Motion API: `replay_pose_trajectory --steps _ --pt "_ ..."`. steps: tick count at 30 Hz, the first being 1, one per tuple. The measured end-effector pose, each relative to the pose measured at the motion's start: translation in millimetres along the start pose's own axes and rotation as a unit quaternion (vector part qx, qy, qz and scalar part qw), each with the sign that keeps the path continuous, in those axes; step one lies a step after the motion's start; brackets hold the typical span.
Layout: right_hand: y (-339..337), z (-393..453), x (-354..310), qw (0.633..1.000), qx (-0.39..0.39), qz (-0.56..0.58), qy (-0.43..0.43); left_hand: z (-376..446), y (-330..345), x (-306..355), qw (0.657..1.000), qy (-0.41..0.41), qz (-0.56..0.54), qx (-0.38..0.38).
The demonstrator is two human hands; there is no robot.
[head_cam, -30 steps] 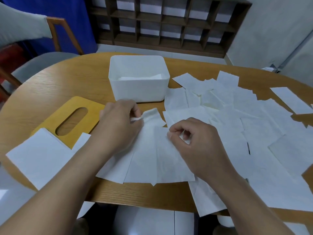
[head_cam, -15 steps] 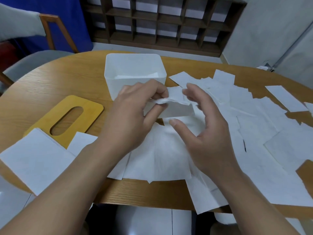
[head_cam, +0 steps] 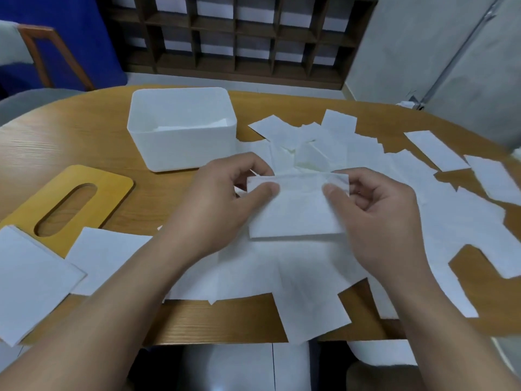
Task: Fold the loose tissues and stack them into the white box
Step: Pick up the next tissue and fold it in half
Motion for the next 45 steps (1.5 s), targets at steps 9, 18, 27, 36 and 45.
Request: replay_pose_trajectory --steps 9,18,27,36,45 --pt "-9 -12 26 0.987 -0.054 -0.152 -0.005 -2 27 -8 0.994 0.005 0.109 -0.012" --pt "-5 -9 25 0.955 -0.051 -0.285 -0.068 0 21 -12 0.982 0.047 0.181 0.034" --pt "30 -13 8 0.975 -0.097 -0.175 -0.094 4 -20 -39 0.987 0.020 0.157 0.028" --pt "72 -18 -10 0.974 -0.153 -0.137 -0.096 -1 -37 -49 0.990 -0.019 0.142 0.011" --pt "90 -22 -12 0.971 -0.171 -0.137 -0.091 -6 -41 -54 0.987 -0.015 0.135 -0.088"
Point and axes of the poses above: each hand's wrist, its own z-axis towards the middle knuckle, its own y-axis out of the palm, x = y × z, the point moved 5 cm from there along z, towards the middle knuckle, and after that the axes turned 13 degrees about -y, right-handed, at the moved point
